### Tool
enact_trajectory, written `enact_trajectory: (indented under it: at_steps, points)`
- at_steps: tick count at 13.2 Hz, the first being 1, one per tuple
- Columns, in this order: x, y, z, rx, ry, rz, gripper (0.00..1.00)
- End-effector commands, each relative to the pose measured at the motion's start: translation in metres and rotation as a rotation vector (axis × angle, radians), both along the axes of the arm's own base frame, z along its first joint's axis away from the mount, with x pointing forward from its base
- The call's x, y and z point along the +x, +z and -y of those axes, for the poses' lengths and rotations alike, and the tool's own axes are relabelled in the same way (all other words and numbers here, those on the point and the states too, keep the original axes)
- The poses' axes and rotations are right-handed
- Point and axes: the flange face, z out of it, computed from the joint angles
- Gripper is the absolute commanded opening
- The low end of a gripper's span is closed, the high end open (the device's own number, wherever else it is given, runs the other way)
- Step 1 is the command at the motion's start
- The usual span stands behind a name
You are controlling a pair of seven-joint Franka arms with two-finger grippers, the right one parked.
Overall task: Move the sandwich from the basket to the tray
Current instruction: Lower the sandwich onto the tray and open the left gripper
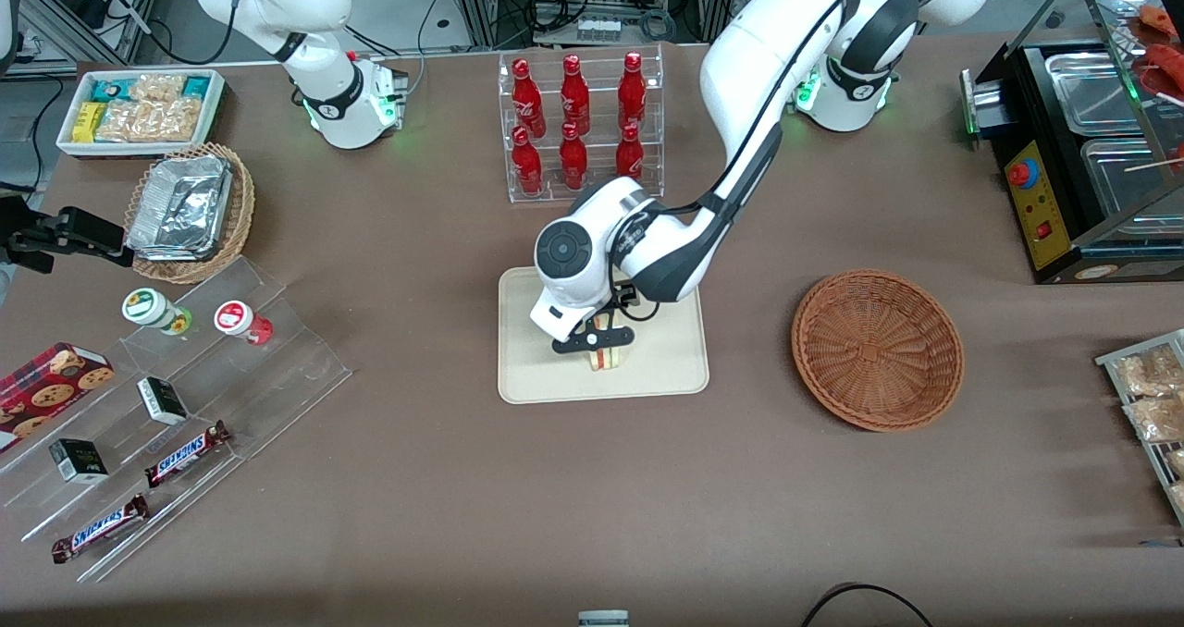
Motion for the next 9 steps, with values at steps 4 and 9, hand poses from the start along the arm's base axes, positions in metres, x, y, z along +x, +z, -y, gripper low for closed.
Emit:
enact_trajectory:
  at_steps: [4, 9]
  points:
    - [0.006, 0.116, -0.027, -0.011, 0.006, 0.041, 1.0]
    - [0.042, 0.187, -0.111, -0.012, -0.046, 0.03, 1.0]
